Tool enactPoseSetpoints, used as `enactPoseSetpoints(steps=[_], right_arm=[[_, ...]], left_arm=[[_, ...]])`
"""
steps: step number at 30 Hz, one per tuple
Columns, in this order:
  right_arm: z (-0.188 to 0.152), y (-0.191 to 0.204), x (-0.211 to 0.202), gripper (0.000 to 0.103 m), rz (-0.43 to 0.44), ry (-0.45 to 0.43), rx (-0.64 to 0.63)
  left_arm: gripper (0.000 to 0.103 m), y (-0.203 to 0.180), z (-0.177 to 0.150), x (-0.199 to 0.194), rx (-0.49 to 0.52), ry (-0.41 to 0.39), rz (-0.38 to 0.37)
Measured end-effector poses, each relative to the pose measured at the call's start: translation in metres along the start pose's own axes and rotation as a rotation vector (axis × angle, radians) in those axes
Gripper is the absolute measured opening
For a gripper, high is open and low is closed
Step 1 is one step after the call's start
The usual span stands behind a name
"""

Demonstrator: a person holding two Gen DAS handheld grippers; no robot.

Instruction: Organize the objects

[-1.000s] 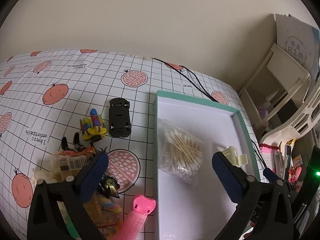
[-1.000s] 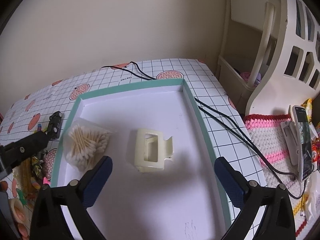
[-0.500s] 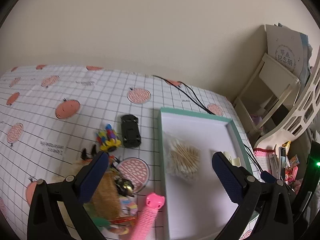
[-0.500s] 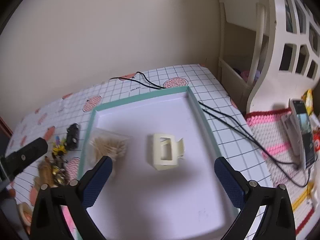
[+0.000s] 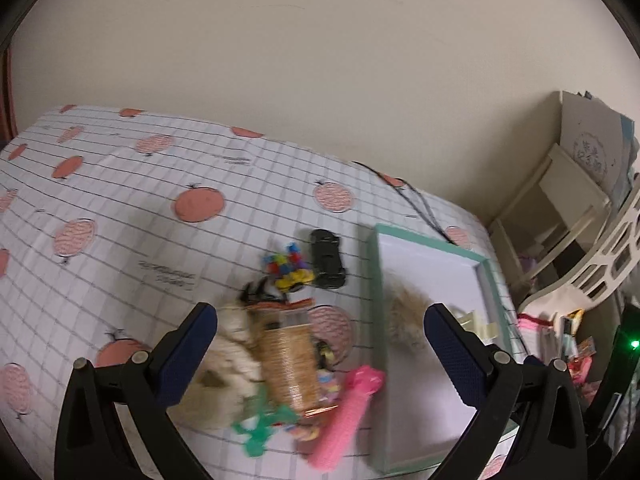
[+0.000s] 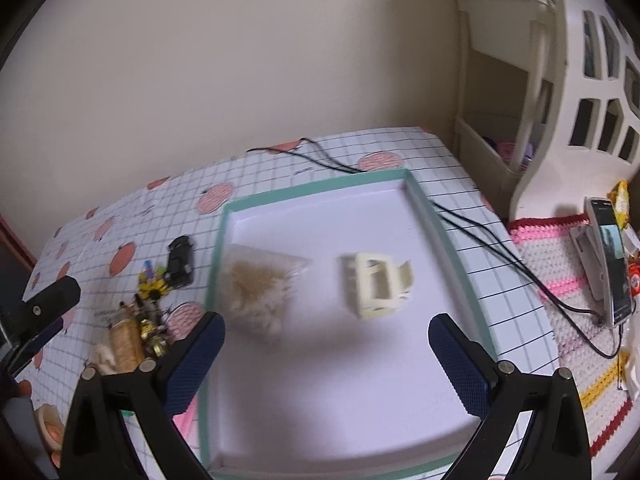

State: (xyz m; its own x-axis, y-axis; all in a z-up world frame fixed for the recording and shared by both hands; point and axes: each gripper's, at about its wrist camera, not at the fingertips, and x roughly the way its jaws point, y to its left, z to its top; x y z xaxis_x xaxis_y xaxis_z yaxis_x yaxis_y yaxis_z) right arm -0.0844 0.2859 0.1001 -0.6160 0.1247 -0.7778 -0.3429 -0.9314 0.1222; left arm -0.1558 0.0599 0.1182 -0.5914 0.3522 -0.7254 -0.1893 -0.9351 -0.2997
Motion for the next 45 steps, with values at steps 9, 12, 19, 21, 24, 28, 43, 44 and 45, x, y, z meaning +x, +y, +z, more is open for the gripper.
enactPoseSetpoints(steps=[9,12,19,21,24,28,43,44,45], right_arm=[[-0.014,0.058,0.007,0.103,0.058,0.060,-0.136],[-0.018,0.074,0.008,0.103,0.063,0.074,-0.156],[-0.026,0.100,0.017,0.103,0.114,0.123,-0.167],[-0.029,0.105,0.021,0.101,0.127,0.147,-0.168],[-0.033,0.112,0.027,0.097,0.144,0.182,-0.179],[-0.036,0.113,0.028,0.092,0.155,0.199,-0.176],[-0.041,0.115,0.032,0.057,0.197,0.273,-0.178],[-0.042,0.115,0.032,0.055,0.200,0.279,-0.180],[-0.043,0.115,0.033,0.054,0.202,0.285,-0.182]], left_arm=[[0.103,0.047,-0.003,-0.011,-0.048,0.031,0.083],[0.103,0.066,-0.003,-0.012,-0.122,0.044,0.079],[0.103,0.095,-0.005,-0.008,-0.214,0.091,0.106],[0.103,0.097,-0.007,-0.001,-0.219,0.138,0.103],[0.103,0.096,-0.010,0.007,-0.220,0.185,0.097],[0.103,0.092,-0.018,0.017,-0.209,0.237,0.106],[0.101,0.068,-0.025,0.023,-0.164,0.329,0.053],[0.101,0.066,-0.026,0.023,-0.158,0.338,0.048],[0.101,0.063,-0.027,0.024,-0.151,0.348,0.045]])
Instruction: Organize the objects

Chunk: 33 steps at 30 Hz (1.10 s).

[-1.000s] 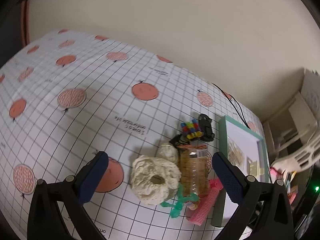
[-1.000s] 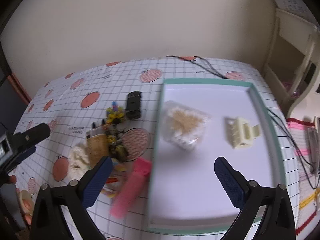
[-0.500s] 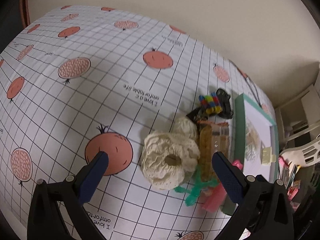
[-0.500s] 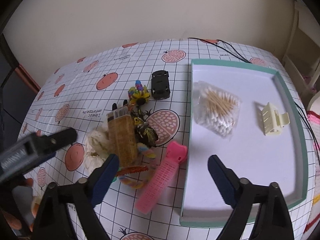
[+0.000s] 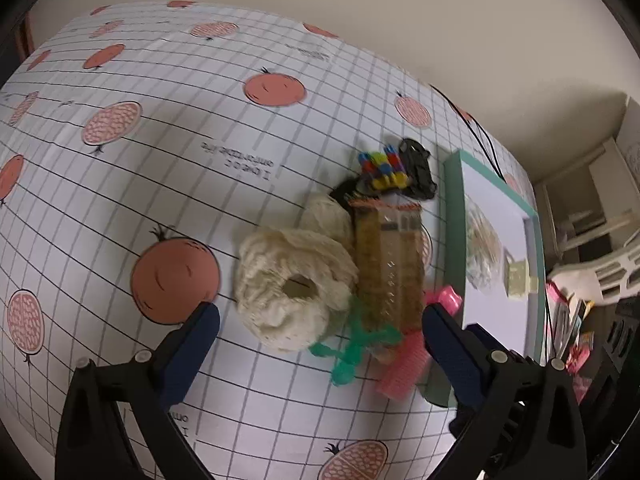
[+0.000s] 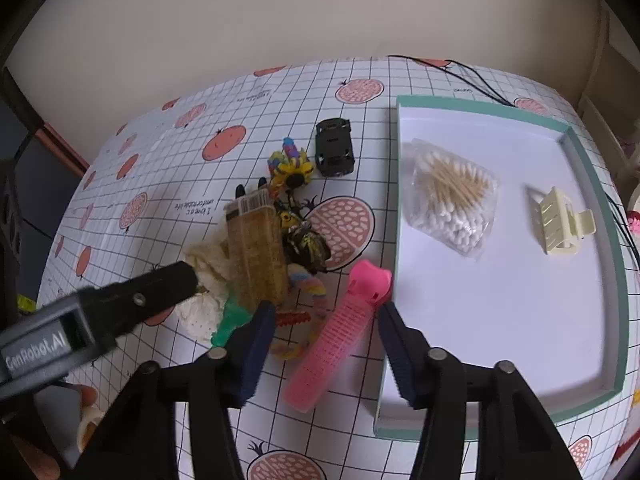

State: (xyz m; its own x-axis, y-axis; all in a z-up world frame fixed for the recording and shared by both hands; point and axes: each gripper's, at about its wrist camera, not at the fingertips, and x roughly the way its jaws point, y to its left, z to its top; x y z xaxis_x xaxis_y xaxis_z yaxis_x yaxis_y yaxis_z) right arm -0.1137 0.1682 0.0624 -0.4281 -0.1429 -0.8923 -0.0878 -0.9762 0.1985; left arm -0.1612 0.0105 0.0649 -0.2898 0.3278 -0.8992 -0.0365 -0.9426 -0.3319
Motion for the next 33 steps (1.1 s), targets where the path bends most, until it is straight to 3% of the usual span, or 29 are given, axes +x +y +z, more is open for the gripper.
enactPoseSetpoints(steps=[3,6,9,19,33], right_arm=[[-0.002,0.001,0.003,0.053,0.001,0.018,-0.007],[-0.004,0.001,0.006,0.051,0.002,0.037,-0.012],[-0.004,0.000,0.008,0.051,0.006,0.047,-0.009],[-0.006,0.000,0.018,0.046,-0.005,0.087,-0.008],[-0.010,0.005,0.025,0.041,-0.024,0.114,-0.045]], left_arm=[[0.088,-0.005,-0.002,0.005,0.017,0.034,0.022],[0.086,-0.005,-0.004,0.012,0.019,0.066,0.027],[0.076,-0.006,-0.005,0.015,0.029,0.078,0.037],[0.059,-0.017,-0.007,0.013,0.084,0.082,0.036],[0.048,-0.034,-0.014,0.018,0.162,0.105,0.027]])
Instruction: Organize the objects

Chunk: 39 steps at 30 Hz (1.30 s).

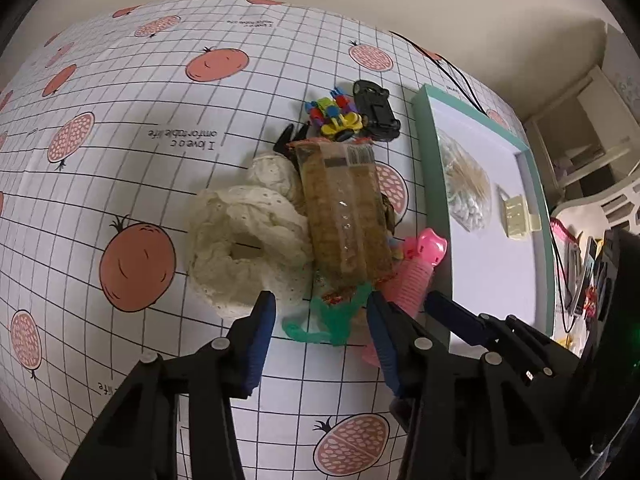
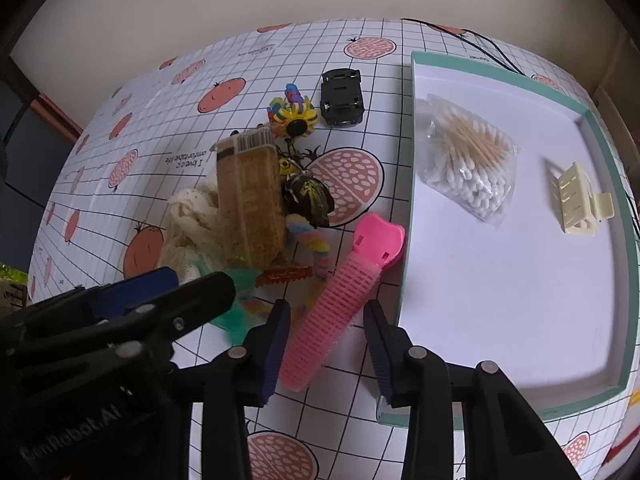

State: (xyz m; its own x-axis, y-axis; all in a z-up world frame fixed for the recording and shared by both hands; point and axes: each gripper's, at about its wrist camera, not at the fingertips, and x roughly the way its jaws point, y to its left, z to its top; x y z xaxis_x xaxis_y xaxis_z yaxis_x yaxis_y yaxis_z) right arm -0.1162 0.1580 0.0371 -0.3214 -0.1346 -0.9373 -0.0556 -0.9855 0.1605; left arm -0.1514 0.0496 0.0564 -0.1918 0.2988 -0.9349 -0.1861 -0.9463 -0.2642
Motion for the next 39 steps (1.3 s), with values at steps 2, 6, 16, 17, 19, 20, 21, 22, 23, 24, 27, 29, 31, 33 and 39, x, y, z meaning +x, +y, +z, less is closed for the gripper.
enactPoseSetpoints(steps=[2,6,16,17,19,20,21,22,23,24,27,29,31,33,39], right_arm=[[0.000,0.001,0.000,0.041,-0.004,0.001,-0.007],[0.000,0.002,0.002,0.041,0.000,0.002,-0.006],[0.000,0.002,0.001,0.041,0.004,0.007,-0.013],[0.000,0.002,0.001,0.041,0.004,0.007,-0.013],[-0.001,0.002,0.001,0.041,0.005,0.007,-0.013],[-0.001,0.002,0.001,0.041,0.006,0.007,-0.011],[-0.001,0.002,0.001,0.041,0.011,0.007,-0.007],[-0.001,0.002,0.001,0.041,0.012,0.007,-0.007],[-0.001,0.002,0.001,0.041,0.012,0.007,-0.008],[-0.001,0.003,0.001,0.041,0.010,0.007,-0.011],[-0.002,0.002,0.000,0.041,0.008,0.008,-0.014],[-0.002,0.002,0.000,0.041,0.008,0.008,-0.014],[-0.002,0.002,0.000,0.041,0.008,0.008,-0.015],[-0.002,0.003,0.000,0.041,0.006,0.009,-0.016],[-0.001,0.001,0.001,0.035,0.006,0.012,-0.018]], left_arm=[[0.047,-0.001,0.000,0.001,-0.002,0.003,0.000],[0.047,-0.003,0.000,-0.003,0.007,-0.004,0.000],[0.047,0.000,0.003,-0.022,0.007,-0.038,-0.012],[0.047,-0.002,0.003,-0.021,0.012,-0.035,-0.012],[0.045,-0.007,0.002,-0.018,0.021,-0.030,-0.022],[0.043,-0.008,0.002,-0.017,0.021,-0.030,-0.024],[0.040,-0.009,0.003,-0.017,0.021,-0.030,-0.025],[0.038,-0.009,0.003,-0.016,0.019,-0.028,-0.027],[0.038,-0.008,0.003,-0.014,0.015,-0.024,-0.028],[0.034,-0.007,0.003,-0.013,0.009,-0.022,-0.030],[0.027,-0.003,0.003,-0.008,-0.006,-0.011,-0.029],[0.027,0.001,0.002,-0.004,-0.026,-0.002,-0.040],[0.026,0.005,0.001,0.000,-0.048,0.007,-0.040],[0.019,0.008,0.001,0.003,-0.065,0.009,-0.048],[0.007,0.014,0.000,0.005,-0.095,0.006,-0.079]])
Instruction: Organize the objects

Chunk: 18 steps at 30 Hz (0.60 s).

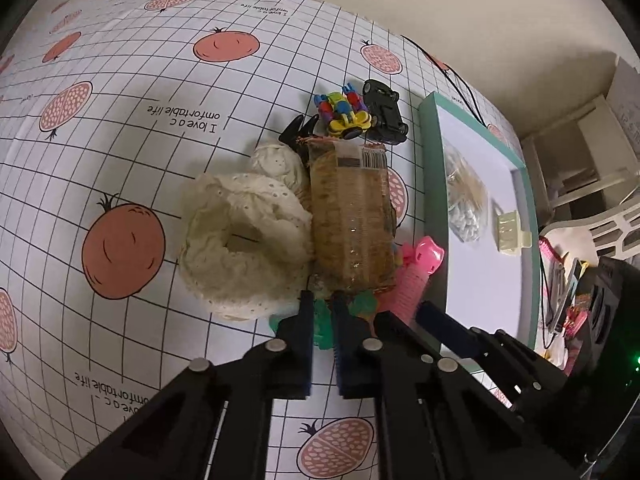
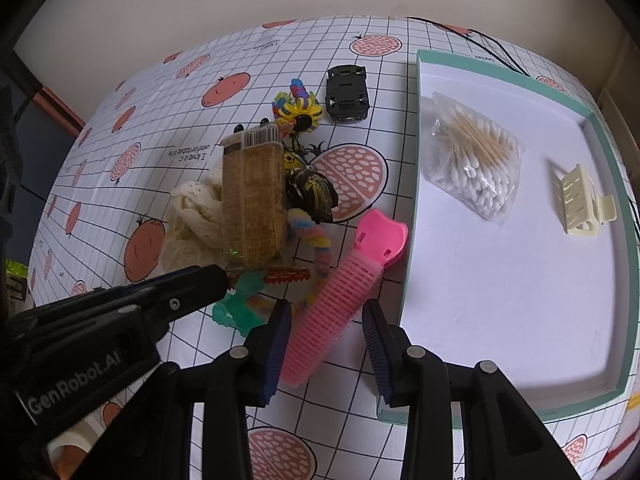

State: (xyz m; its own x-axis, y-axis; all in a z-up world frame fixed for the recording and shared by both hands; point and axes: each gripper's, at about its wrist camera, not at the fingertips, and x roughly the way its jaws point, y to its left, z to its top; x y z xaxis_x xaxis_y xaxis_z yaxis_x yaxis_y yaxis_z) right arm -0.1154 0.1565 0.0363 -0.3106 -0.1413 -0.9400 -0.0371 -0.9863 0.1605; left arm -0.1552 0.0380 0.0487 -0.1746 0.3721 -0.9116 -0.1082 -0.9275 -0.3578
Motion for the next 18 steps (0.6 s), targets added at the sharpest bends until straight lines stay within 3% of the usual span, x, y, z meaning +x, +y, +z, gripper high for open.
enactPoseSetpoints(steps=[18], right_arm=[[0.002,-0.007,-0.015,0.020,0.043,-0.034,0.046]], left_arm=[[0.005,-0.010,0.003,-0.021,0.021,-0.063,0.011]])
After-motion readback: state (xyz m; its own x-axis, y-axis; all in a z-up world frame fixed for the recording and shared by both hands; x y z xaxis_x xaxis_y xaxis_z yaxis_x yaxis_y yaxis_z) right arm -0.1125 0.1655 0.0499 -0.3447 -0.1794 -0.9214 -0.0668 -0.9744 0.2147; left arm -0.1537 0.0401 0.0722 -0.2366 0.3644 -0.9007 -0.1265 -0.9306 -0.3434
